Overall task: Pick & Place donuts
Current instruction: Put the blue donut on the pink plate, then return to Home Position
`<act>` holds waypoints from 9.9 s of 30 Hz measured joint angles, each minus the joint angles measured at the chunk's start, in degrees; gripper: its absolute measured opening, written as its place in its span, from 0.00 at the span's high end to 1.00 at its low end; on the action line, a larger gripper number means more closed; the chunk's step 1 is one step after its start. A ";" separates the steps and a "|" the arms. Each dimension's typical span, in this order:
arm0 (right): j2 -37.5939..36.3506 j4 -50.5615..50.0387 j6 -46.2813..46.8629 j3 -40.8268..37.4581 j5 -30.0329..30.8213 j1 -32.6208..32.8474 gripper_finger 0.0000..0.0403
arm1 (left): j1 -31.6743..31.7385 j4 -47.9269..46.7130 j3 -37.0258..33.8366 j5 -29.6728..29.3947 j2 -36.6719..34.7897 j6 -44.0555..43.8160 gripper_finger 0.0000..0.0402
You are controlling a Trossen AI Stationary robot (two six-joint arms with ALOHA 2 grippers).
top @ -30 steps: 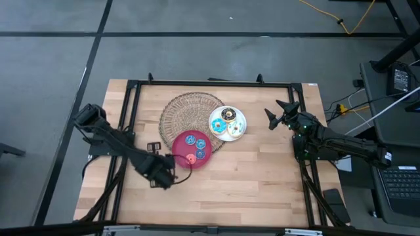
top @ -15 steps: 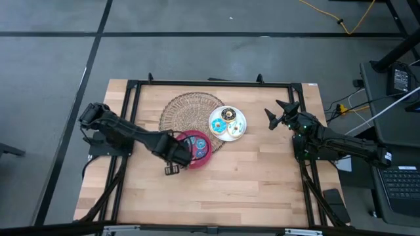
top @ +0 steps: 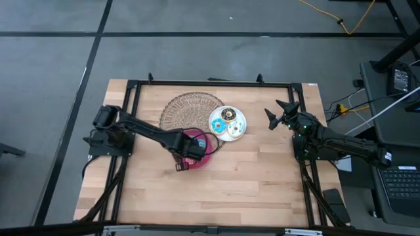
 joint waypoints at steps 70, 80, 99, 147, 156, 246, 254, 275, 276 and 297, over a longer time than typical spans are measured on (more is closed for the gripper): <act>0.00 0.00 0.00 0.01 -0.01 0.00 0.07 | 1.57 7.20 -5.88 0.10 4.15 3.93 0.97; 0.00 0.01 0.00 0.00 -0.01 0.00 0.07 | 1.57 7.14 -5.88 1.61 4.15 4.63 0.97; 0.01 0.01 0.00 0.01 -0.01 -0.01 0.07 | 1.22 6.66 -5.88 3.98 4.15 6.01 0.97; 0.01 0.01 0.00 0.01 -0.01 -0.01 0.07 | 1.22 0.77 -3.40 9.57 4.13 3.41 0.67; 0.01 0.00 0.00 0.01 -0.01 0.00 0.07 | 1.22 -0.05 -3.26 12.03 4.13 2.79 0.51; 0.00 0.00 0.00 0.01 -0.01 0.01 0.07 | 2.49 -6.63 2.59 -29.48 -87.45 15.12 0.49; -0.01 0.01 0.00 0.01 -0.01 0.01 0.07 | 2.49 -5.82 -11.60 -28.46 -101.11 13.08 0.50; 0.12 -0.03 0.00 0.01 -1.56 0.03 0.07 | 2.25 13.81 -30.05 -26.11 -102.20 14.52 0.50; 0.12 -0.03 0.00 0.01 -1.57 0.03 0.07 | 2.25 14.46 -30.86 -25.74 -102.19 14.44 0.50; 0.12 -0.03 0.00 0.00 -1.54 0.03 0.07 | 2.25 40.21 -50.65 -16.01 -102.23 16.02 0.49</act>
